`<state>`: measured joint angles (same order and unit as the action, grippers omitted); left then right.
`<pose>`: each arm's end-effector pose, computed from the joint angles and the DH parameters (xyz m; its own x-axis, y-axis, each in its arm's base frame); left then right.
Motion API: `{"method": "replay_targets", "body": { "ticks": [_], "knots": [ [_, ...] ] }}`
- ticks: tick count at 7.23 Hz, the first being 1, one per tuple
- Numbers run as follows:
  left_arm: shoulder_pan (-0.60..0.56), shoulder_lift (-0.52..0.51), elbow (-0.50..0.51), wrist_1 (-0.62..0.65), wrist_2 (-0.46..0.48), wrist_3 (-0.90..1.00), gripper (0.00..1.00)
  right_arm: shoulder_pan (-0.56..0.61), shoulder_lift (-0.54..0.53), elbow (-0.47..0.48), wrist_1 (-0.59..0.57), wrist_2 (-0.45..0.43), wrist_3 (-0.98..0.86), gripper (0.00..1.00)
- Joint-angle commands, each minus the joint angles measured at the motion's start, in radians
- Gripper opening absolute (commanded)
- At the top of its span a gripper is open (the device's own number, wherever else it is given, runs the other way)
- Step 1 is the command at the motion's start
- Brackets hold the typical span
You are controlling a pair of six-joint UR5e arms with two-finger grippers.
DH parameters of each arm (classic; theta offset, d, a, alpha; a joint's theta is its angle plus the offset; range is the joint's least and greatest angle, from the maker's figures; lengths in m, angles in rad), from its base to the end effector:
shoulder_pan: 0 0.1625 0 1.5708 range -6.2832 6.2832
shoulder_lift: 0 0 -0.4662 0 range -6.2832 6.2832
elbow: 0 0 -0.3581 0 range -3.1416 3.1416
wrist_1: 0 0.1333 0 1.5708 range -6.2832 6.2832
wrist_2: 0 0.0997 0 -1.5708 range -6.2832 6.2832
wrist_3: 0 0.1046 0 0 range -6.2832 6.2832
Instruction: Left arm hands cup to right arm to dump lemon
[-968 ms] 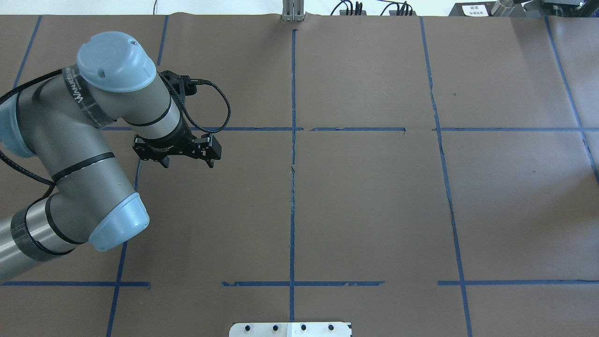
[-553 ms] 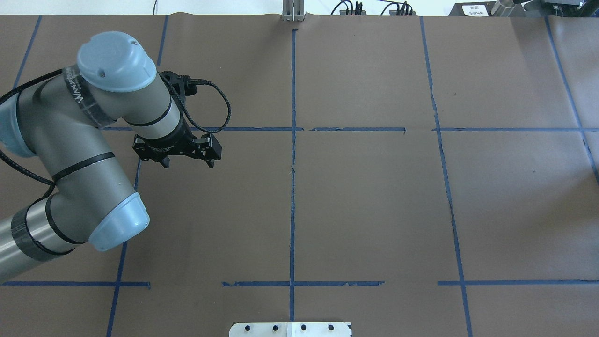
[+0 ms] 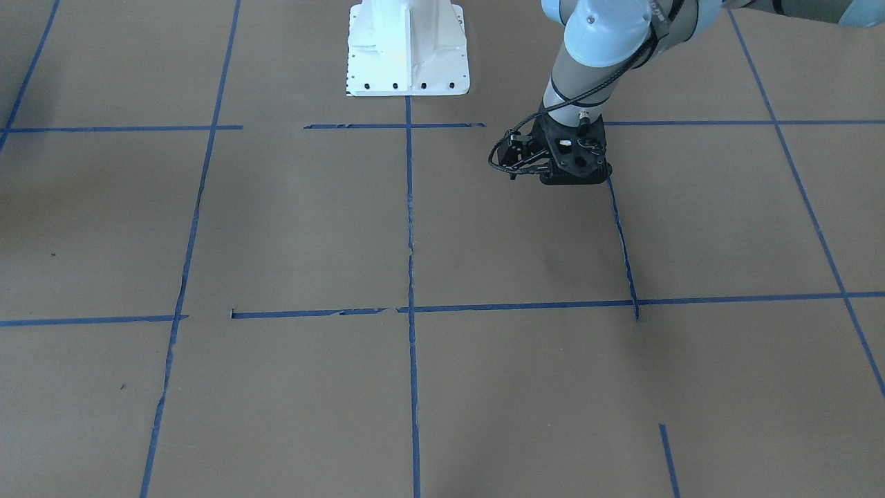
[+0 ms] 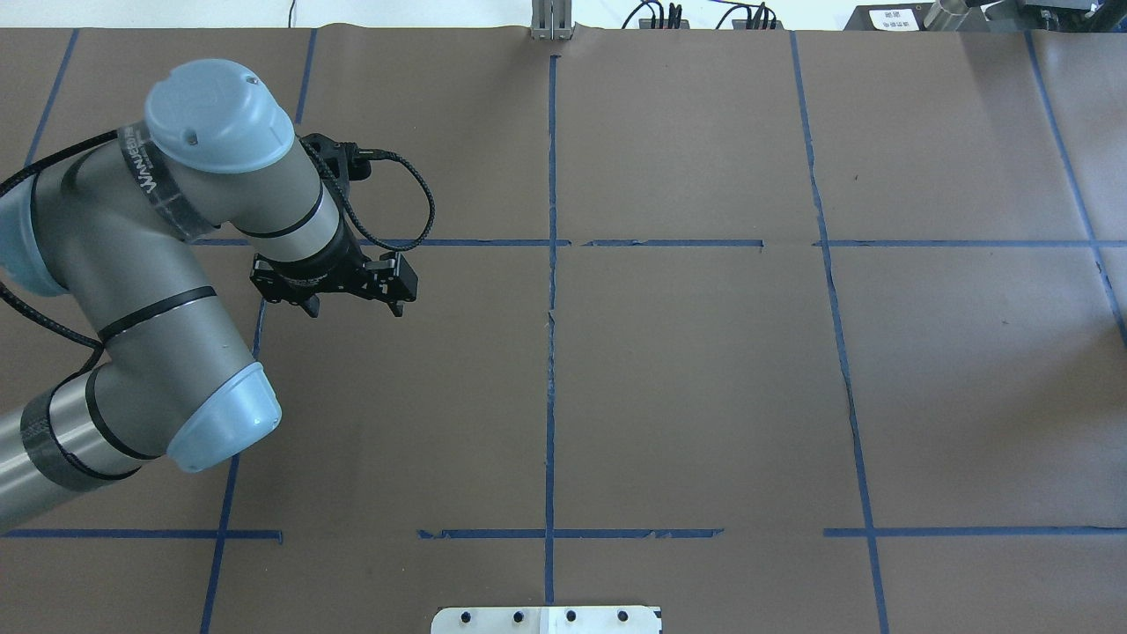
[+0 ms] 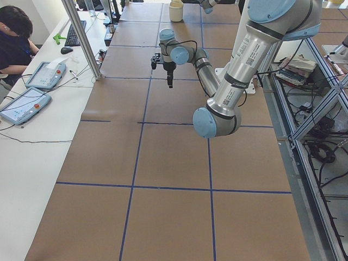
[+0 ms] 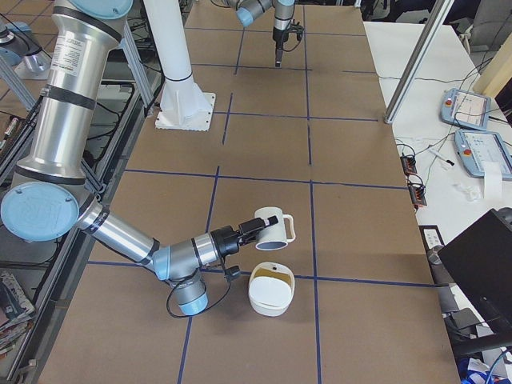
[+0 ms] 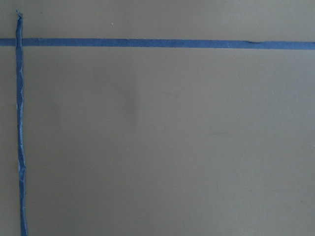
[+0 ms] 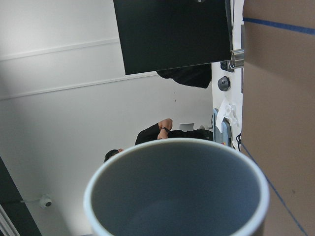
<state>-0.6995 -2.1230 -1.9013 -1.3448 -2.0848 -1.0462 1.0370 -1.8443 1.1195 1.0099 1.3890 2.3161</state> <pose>0.4114 -0.4532 0.2941 0.6903 -0.0108 -0.7234 -0.0171 0.9994 -0.0313 0.0227 -0.2607 0.7242 -0.7393 0.0602 0.6707 -0.5900 0.4222 -0.6882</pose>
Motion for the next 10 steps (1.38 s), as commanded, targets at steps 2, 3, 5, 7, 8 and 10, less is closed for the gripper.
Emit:
{"method": "replay_targets", "body": {
  "ticks": [2, 3, 5, 7, 8, 10],
  "knots": [
    [0.000, 0.000, -0.001, 0.001, -0.001, 0.000, 1.00, 0.000, -0.038, 0.000, -0.057, 0.059, -0.417, 0.31],
    [0.000, 0.000, -0.001, 0.001, -0.001, 0.000, 1.00, 0.002, -0.042, 0.003, -0.091, 0.059, -0.526, 0.31],
    [0.000, -0.002, -0.010, 0.003, -0.001, -0.001, 1.00, 0.011, -0.047, 0.017, -0.158, 0.059, -0.732, 0.30],
    [0.000, 0.003, -0.013, 0.003, 0.000, -0.001, 1.00, 0.014, -0.058, 0.035, -0.221, 0.059, -0.988, 0.27],
    [0.000, 0.006, -0.016, 0.003, 0.000, -0.001, 1.00, 0.014, -0.059, 0.066, -0.267, 0.059, -1.108, 0.24],
    [0.000, 0.008, -0.016, 0.004, 0.002, -0.001, 1.00, 0.021, -0.093, 0.260, -0.456, 0.059, -1.297, 0.22]
  ]
}}
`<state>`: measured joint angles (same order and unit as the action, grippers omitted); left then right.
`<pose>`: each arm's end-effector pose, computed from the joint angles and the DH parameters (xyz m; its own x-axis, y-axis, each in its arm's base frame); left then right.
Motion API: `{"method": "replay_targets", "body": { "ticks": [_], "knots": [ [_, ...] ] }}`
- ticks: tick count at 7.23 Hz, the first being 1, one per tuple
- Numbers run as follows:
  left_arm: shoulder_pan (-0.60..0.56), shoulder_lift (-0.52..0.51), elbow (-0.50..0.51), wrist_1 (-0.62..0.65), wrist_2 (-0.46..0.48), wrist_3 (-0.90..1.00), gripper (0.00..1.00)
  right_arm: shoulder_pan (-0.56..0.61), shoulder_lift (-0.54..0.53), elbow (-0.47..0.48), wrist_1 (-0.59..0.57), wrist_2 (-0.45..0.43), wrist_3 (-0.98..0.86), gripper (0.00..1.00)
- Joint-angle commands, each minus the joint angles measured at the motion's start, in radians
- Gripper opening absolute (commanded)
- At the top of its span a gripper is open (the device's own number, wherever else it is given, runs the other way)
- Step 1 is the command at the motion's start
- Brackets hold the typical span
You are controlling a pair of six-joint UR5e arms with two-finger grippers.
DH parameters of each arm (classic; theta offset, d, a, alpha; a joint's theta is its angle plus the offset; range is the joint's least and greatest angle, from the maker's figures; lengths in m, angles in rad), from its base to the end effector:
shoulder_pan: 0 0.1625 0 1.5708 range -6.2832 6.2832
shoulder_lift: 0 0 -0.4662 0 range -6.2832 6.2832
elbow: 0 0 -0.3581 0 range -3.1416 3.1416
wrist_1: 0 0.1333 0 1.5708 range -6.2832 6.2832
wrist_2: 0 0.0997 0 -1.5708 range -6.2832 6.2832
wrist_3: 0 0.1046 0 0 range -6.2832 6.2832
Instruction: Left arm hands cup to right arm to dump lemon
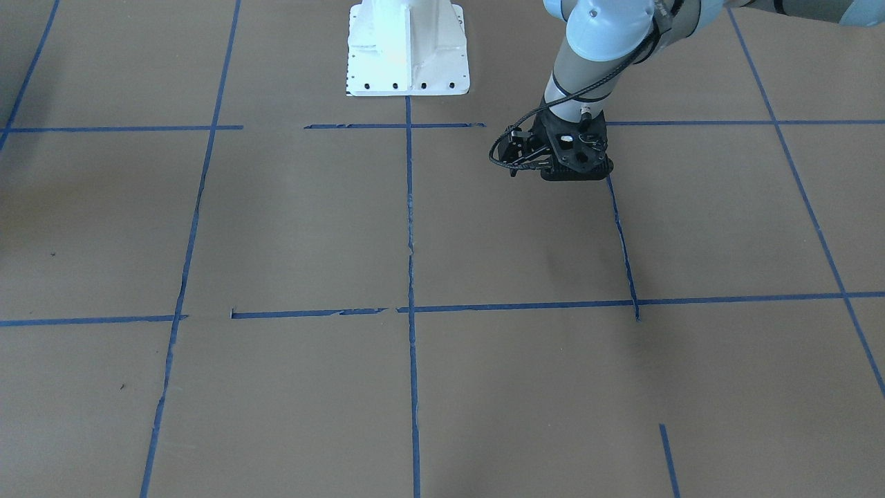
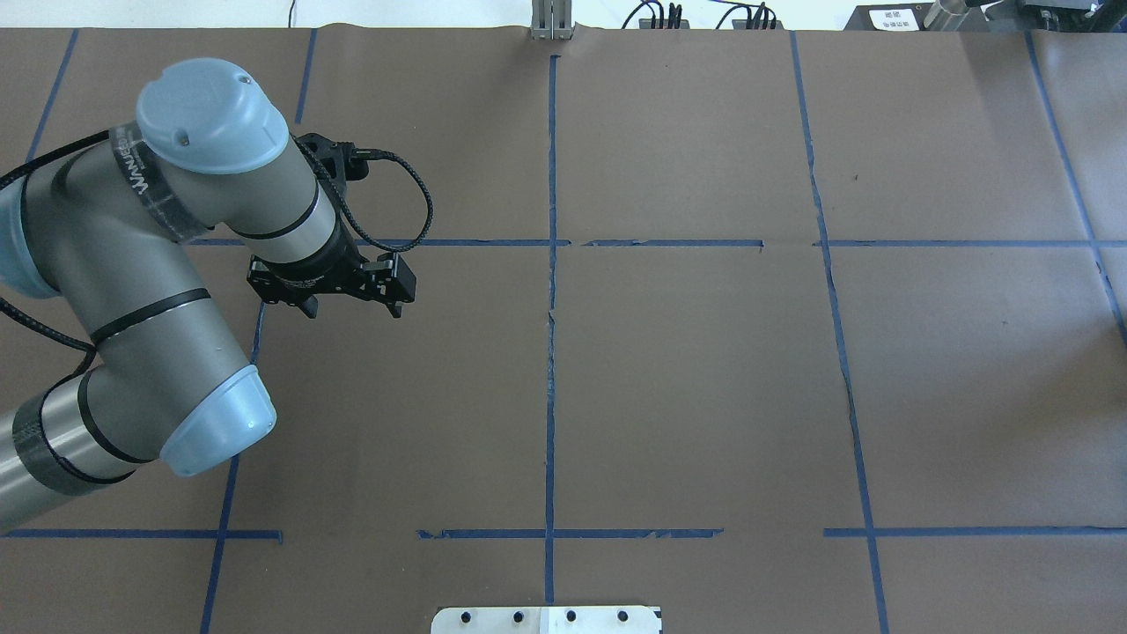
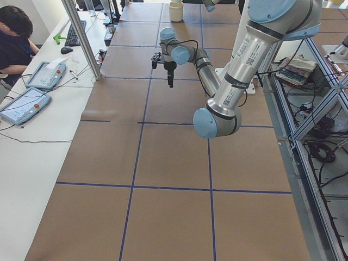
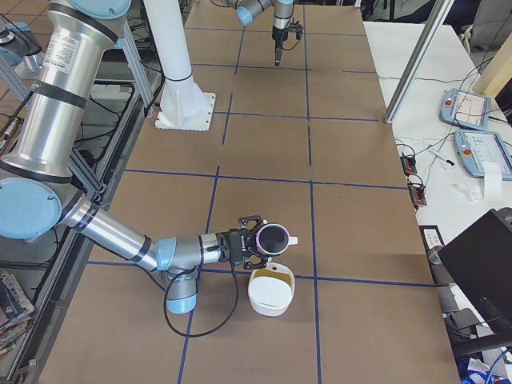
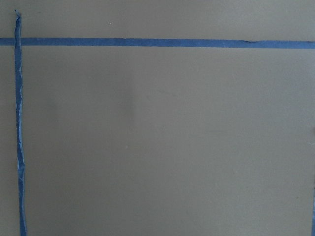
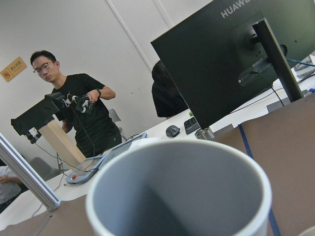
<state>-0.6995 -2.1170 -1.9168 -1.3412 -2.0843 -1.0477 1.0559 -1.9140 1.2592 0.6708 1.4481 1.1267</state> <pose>0.4076 -0.4500 0.2926 0.6872 -0.0096 -0.7264 -0.0159 0.9995 -0.0282 0.0142 -0.2716 0.7182 0.3899 -0.1768 0.9037 -0.8378 0.3392 0.4278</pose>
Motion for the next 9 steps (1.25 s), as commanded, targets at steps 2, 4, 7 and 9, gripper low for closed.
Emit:
{"method": "replay_targets", "body": {
  "ticks": [2, 4, 7, 9],
  "knots": [
    [0.000, 0.002, 0.001, -0.001, 0.001, 0.000, 1.00, -0.002, -0.028, 0.370, -0.395, 0.002, -0.289, 0.24],
    [0.001, -0.001, 0.008, -0.001, -0.002, 0.000, 1.00, -0.031, 0.051, 0.447, -0.567, 0.103, -0.378, 0.30],
    [-0.005, -0.011, 0.008, -0.004, -0.005, -0.002, 1.00, -0.282, 0.381, 0.283, -0.619, 0.150, -0.434, 0.27],
    [-0.020, -0.044, 0.012, -0.009, -0.006, -0.084, 1.00, -0.333, 0.501, 0.275, -0.814, 0.169, -0.580, 0.30]
  ]
}}
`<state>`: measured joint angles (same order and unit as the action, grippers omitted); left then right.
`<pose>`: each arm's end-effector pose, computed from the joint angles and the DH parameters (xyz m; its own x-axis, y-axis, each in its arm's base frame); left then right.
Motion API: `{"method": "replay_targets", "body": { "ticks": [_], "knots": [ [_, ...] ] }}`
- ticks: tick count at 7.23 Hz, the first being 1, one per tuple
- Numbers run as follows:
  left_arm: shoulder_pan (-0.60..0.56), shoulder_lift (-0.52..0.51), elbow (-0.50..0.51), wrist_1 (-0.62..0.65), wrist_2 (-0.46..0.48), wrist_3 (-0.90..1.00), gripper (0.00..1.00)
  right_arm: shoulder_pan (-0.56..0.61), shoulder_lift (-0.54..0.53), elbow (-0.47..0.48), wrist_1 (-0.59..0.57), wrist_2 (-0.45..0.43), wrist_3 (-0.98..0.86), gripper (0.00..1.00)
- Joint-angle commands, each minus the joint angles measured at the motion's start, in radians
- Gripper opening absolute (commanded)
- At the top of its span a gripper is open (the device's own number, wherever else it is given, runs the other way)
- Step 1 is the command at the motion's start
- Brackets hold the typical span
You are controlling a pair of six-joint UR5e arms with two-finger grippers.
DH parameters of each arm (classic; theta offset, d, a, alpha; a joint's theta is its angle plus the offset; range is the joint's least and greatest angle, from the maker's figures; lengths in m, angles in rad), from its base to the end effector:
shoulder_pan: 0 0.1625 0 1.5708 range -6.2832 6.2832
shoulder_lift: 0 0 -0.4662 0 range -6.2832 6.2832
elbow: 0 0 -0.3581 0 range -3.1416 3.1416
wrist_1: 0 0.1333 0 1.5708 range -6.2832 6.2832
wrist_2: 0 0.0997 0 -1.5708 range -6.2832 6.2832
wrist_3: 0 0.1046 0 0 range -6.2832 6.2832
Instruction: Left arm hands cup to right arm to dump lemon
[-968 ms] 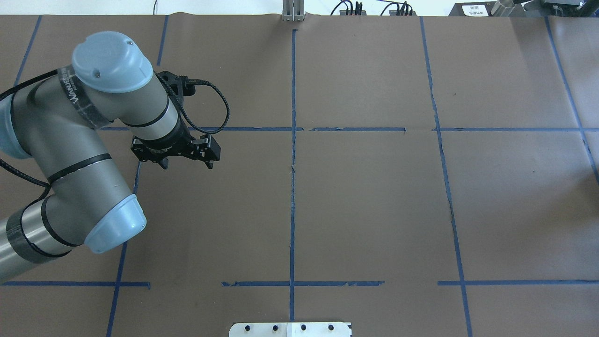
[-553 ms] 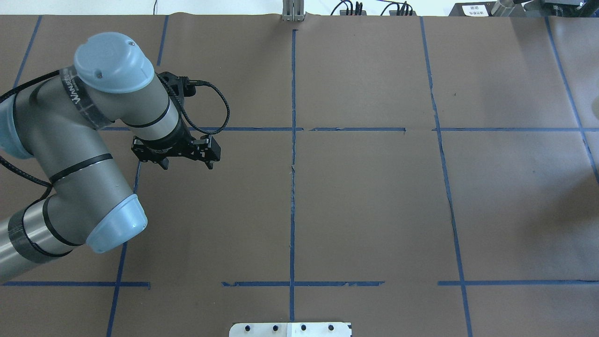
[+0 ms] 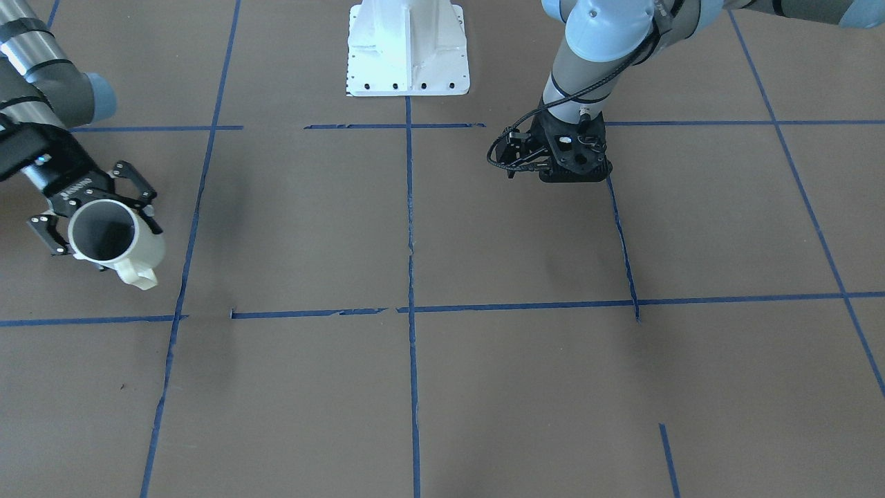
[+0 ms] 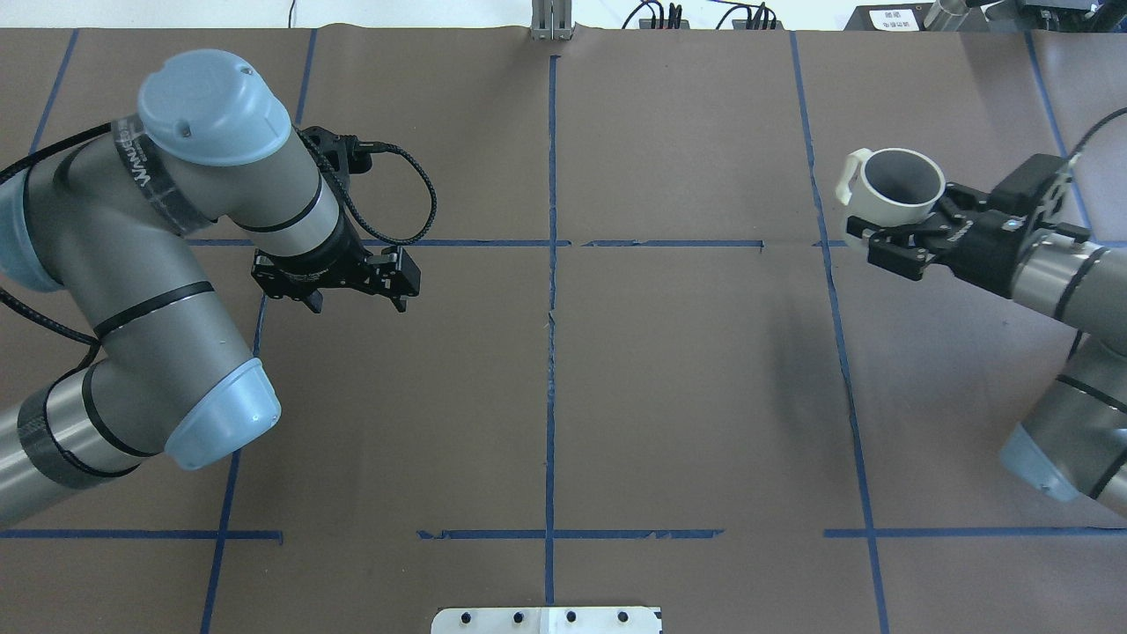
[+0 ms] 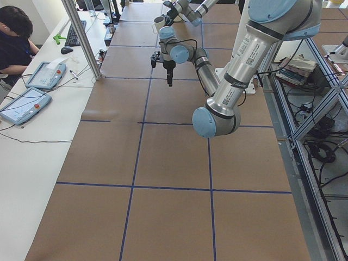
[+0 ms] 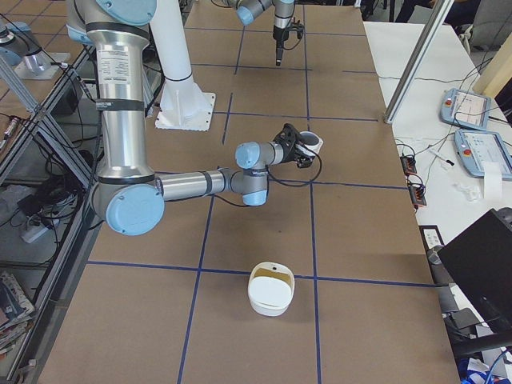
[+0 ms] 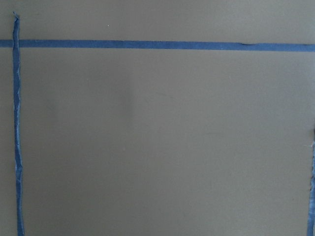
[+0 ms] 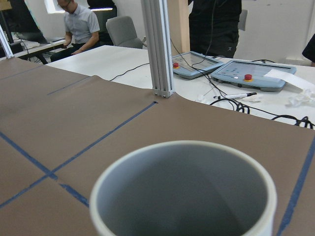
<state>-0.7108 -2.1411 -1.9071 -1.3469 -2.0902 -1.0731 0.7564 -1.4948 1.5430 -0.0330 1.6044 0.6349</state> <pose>0.4070 -0.4578 0.2805 0.6738 -0.0332 -0.7382 0.0084 0.9993 -0.0372 -0.2717 -0.4349 0.5088 0.5260 -0.6100 0.5926 -0.4012 0.4364 0.8053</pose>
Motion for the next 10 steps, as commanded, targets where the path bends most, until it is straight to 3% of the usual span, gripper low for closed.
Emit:
{"method": "replay_targets", "body": {
  "ticks": [1, 2, 3, 4, 7, 10],
  "knots": [
    [-0.018, -0.052, 0.005, -0.006, -0.001, -0.094, 1.00, -0.078, 0.173, -0.015, -0.216, 0.002, -0.104, 0.32],
    [-0.019, -0.078, 0.009, -0.009, -0.002, -0.160, 1.00, -0.154, 0.235, -0.015, -0.278, -0.105, -0.103, 0.32],
    [-0.032, -0.127, 0.032, -0.006, -0.011, -0.218, 1.00, -0.301, 0.286, -0.027, -0.300, -0.318, -0.104, 0.32],
    [-0.032, -0.167, 0.067, -0.011, -0.046, -0.252, 1.00, -0.343, 0.333, -0.027, -0.342, -0.378, -0.100, 0.32],
    [-0.026, -0.233, 0.138, -0.133, -0.103, -0.471, 1.00, -0.422, 0.381, -0.024, -0.343, -0.504, -0.090, 0.32],
    [-0.010, -0.304, 0.241, -0.135, -0.125, -0.502, 0.99, -0.437, 0.403, -0.024, -0.344, -0.532, -0.086, 0.34]
  ]
}}
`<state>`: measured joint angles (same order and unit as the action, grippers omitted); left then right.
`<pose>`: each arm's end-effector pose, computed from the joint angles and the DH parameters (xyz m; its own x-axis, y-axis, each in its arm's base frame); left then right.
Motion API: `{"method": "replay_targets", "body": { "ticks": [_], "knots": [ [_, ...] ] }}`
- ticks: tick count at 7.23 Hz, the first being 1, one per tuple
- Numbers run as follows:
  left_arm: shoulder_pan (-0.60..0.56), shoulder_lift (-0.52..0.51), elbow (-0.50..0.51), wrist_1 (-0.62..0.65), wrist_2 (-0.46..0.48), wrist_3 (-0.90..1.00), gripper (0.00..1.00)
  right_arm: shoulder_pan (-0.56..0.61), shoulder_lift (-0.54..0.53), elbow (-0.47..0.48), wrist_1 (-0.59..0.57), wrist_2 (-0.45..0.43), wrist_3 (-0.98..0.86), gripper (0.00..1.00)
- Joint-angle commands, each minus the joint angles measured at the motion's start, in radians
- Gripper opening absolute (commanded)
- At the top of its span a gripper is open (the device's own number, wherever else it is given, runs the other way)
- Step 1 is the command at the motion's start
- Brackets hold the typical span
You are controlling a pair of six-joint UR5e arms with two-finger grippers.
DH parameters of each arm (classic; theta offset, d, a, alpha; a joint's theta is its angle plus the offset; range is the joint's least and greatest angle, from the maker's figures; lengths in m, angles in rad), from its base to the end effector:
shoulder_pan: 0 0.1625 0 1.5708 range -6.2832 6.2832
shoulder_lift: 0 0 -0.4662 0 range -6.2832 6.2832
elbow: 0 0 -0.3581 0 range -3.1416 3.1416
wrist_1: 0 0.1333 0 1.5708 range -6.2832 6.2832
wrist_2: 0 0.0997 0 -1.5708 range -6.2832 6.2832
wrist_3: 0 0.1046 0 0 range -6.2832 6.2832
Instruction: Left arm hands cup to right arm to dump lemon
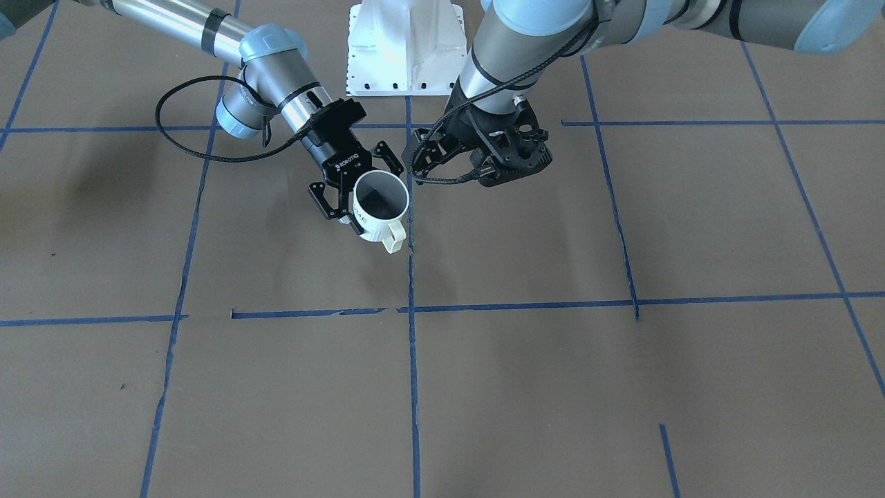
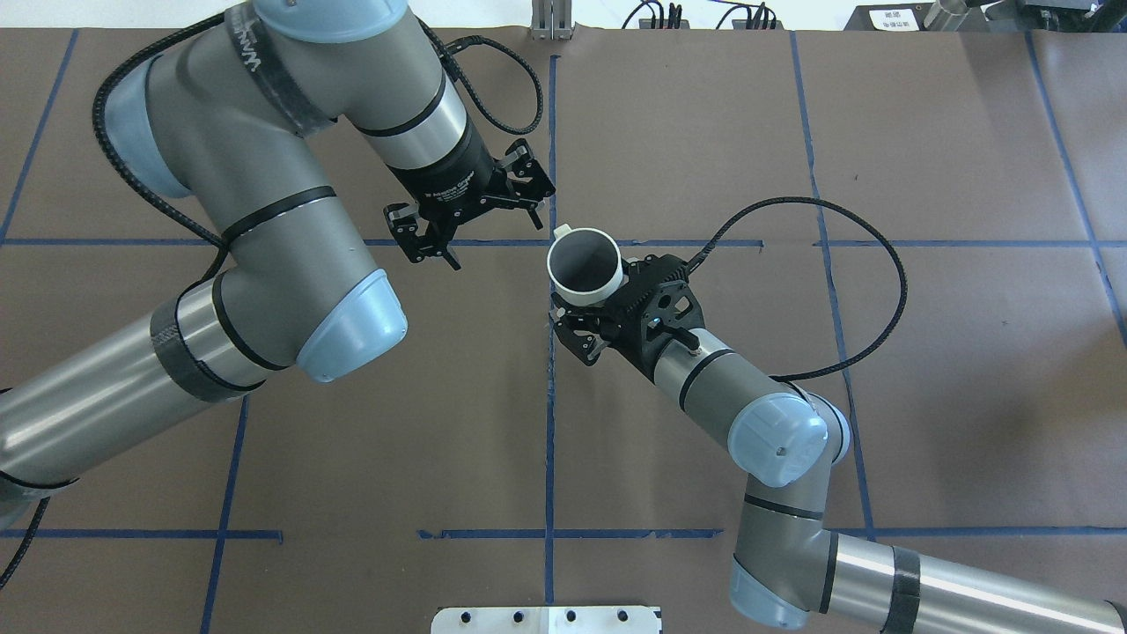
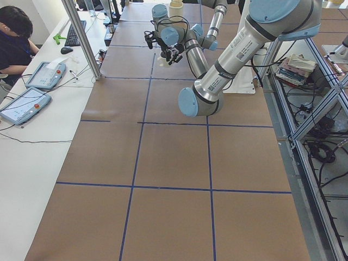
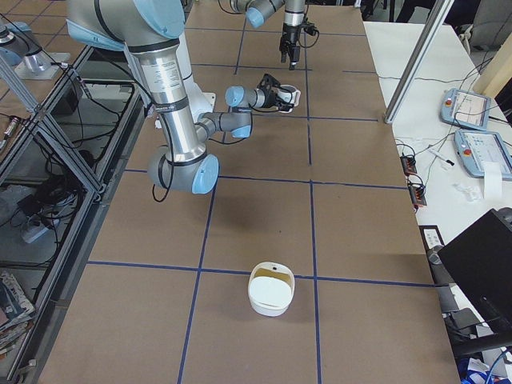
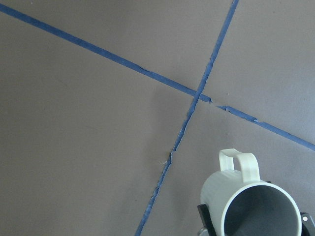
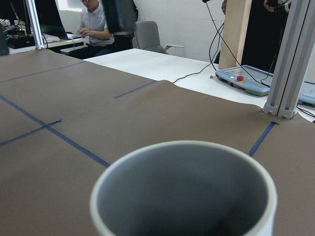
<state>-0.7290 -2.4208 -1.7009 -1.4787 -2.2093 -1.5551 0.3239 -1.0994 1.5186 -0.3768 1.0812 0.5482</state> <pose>0.4582 -0.5044 0.1484 0.4735 -0.4060 -0.7816 0.1826 0.9134 -0.3638 -0.5361 -0.3725 0.3286 0.5989 -0.5934 0.5377 -0.4128 0.3466 0.8423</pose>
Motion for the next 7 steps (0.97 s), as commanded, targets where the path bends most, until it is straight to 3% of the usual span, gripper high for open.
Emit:
{"method": "replay_targets", "body": {
  "ticks": [1, 5, 7],
  "knots": [
    [0.016, -0.024, 0.037, -0.003, -0.006, -0.039, 0.96, -0.005, 0.007, 0.002, -0.001, -0.009, 0.001, 0.35],
    [0.063, -0.024, 0.082, -0.034, -0.003, -0.048, 0.91, -0.005, 0.009, 0.006, -0.001, -0.009, -0.001, 0.36],
    [0.065, -0.026, 0.093, -0.064, -0.003, -0.089, 0.71, -0.006, 0.009, 0.006, -0.002, -0.009, -0.001, 0.36]
  ]
}}
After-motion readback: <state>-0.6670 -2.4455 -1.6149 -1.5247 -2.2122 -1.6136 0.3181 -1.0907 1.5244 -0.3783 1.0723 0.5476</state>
